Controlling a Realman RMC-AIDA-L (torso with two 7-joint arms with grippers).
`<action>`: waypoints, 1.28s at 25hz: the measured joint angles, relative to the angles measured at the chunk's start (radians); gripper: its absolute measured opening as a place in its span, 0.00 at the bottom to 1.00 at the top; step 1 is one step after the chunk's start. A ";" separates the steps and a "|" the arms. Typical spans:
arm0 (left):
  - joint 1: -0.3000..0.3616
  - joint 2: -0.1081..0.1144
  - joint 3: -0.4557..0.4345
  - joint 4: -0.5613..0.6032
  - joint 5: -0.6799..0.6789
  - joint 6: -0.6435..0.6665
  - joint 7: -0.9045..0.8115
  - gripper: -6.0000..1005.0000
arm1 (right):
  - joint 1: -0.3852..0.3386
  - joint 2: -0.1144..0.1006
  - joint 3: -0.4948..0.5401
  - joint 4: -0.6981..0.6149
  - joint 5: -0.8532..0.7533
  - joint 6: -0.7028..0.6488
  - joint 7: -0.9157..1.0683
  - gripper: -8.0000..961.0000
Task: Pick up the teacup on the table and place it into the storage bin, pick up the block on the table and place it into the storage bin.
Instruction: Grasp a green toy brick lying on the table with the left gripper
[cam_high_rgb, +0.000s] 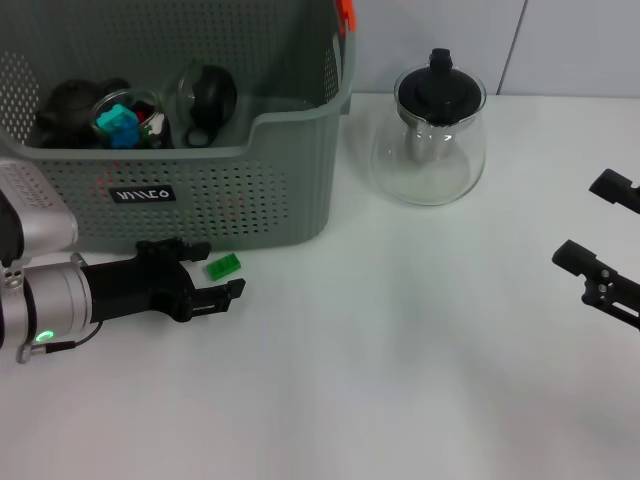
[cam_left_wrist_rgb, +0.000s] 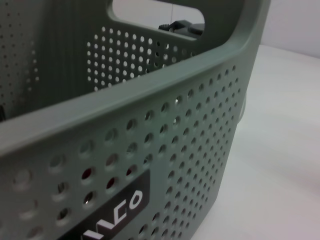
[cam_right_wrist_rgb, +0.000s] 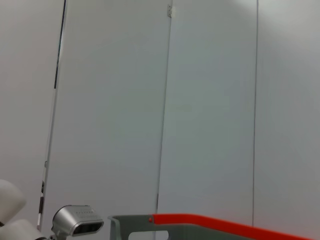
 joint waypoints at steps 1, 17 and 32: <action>0.000 0.000 0.000 0.000 0.000 -0.003 0.000 0.67 | 0.000 0.000 0.000 0.000 0.000 0.000 0.000 0.83; -0.009 0.000 0.005 -0.044 -0.001 -0.067 0.001 0.67 | -0.001 0.000 0.000 0.005 0.000 0.000 -0.001 0.83; -0.018 -0.002 0.044 -0.064 -0.003 -0.079 0.003 0.67 | 0.001 0.000 0.000 0.012 -0.004 0.000 -0.004 0.83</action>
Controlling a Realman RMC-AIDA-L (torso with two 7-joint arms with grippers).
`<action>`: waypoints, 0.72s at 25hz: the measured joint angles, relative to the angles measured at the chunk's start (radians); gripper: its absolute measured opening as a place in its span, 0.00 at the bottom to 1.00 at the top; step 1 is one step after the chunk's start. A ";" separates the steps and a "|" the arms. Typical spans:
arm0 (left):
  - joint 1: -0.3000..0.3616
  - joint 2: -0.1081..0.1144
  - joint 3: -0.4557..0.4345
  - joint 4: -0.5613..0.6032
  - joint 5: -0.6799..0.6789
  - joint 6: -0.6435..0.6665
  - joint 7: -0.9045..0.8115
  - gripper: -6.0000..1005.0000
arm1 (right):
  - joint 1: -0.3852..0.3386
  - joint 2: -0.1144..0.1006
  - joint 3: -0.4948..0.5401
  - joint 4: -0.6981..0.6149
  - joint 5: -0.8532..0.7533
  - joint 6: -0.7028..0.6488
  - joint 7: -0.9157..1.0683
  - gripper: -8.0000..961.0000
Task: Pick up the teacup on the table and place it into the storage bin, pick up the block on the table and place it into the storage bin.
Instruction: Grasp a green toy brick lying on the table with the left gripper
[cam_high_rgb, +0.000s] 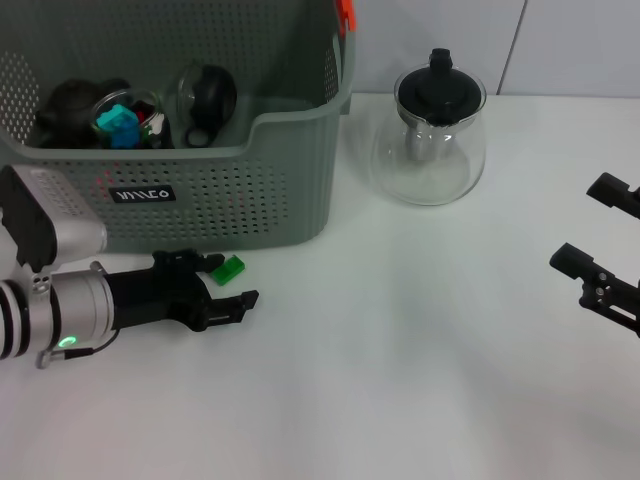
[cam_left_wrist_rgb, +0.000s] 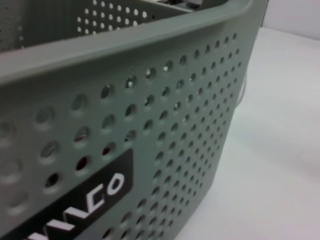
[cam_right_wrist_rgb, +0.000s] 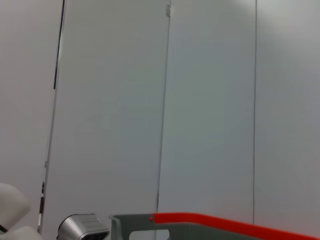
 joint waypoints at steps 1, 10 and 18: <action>0.000 0.000 0.005 -0.001 0.002 0.005 0.000 0.67 | 0.000 0.000 0.000 0.000 0.000 0.000 0.000 0.83; -0.002 0.000 0.010 -0.006 0.000 0.029 0.000 0.67 | -0.002 0.000 0.000 0.000 -0.001 -0.011 0.002 0.83; 0.001 0.001 0.032 -0.005 0.005 0.073 0.000 0.67 | -0.006 0.000 0.000 0.000 -0.001 -0.024 0.001 0.83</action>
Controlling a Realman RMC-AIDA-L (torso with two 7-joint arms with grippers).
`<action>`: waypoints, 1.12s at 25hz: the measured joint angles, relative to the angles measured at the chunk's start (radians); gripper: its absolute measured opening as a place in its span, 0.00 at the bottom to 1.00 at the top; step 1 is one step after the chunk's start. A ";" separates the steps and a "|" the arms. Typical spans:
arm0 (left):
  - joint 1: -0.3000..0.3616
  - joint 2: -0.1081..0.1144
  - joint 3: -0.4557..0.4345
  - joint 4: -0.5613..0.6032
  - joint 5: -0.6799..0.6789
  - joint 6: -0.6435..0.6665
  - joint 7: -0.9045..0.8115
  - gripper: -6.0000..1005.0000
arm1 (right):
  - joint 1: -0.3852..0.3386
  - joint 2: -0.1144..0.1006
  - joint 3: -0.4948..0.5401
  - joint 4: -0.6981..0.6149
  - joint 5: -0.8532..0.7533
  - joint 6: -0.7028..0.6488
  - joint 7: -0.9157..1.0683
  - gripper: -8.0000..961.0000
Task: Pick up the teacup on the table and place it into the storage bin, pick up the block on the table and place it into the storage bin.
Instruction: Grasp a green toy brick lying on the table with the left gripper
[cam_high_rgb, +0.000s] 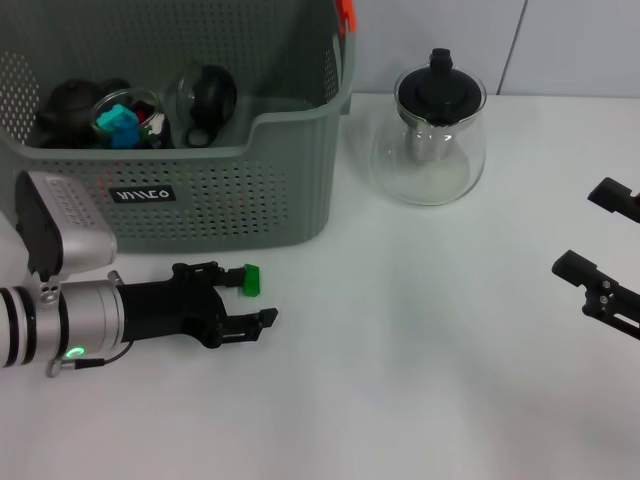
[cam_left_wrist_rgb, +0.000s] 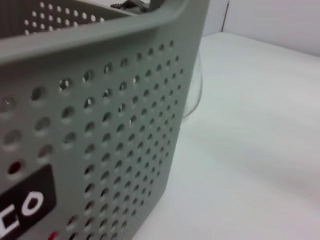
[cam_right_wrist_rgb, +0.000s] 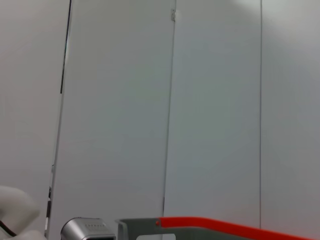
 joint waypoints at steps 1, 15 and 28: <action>0.001 0.000 0.002 0.000 -0.001 -0.004 0.000 0.67 | 0.000 0.000 0.000 0.000 0.000 0.000 0.000 0.83; -0.003 -0.003 0.000 -0.011 -0.044 -0.056 0.029 0.67 | -0.009 0.000 0.015 0.015 0.000 -0.021 -0.001 0.83; -0.034 -0.003 0.026 -0.071 -0.077 -0.130 0.102 0.67 | -0.009 0.000 0.028 0.015 0.000 -0.035 -0.002 0.83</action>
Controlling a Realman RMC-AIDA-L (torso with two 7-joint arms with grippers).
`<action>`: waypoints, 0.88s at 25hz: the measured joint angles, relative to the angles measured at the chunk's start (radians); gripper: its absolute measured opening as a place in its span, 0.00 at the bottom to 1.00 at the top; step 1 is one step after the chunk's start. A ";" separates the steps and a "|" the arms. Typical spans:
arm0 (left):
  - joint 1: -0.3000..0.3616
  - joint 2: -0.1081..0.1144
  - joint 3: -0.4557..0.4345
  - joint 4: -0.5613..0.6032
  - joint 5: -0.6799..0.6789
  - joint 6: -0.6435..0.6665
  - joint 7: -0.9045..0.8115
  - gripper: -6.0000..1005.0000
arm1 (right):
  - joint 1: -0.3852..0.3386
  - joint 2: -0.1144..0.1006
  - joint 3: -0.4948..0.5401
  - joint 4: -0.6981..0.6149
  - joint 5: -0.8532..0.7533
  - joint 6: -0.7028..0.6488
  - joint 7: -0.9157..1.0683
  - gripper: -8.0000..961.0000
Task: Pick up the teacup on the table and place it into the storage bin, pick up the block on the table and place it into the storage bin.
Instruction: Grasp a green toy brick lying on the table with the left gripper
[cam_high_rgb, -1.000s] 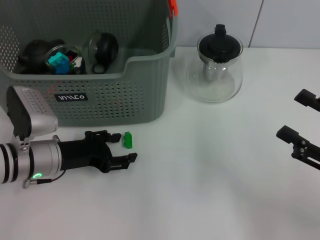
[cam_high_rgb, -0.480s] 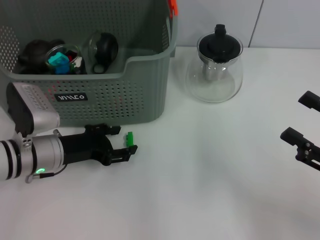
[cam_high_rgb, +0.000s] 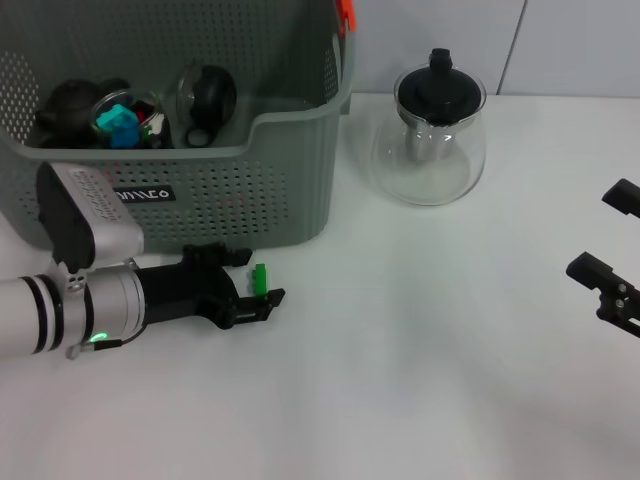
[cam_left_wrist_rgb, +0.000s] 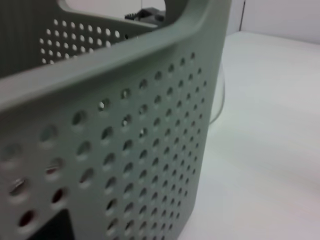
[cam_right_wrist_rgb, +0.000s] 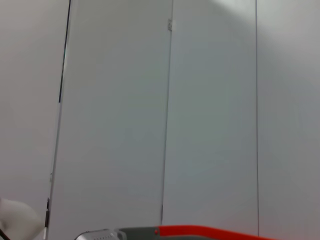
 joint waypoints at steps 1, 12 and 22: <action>-0.001 0.000 0.006 -0.001 -0.001 -0.005 0.000 0.67 | 0.000 0.000 0.000 0.000 0.000 -0.002 0.000 0.83; -0.013 -0.001 0.027 -0.015 0.001 0.000 0.000 0.66 | -0.002 0.000 0.002 0.007 0.000 -0.006 0.000 0.83; 0.016 0.001 0.027 -0.007 0.015 0.092 -0.014 0.66 | -0.002 -0.002 0.011 0.012 0.000 -0.006 0.000 0.83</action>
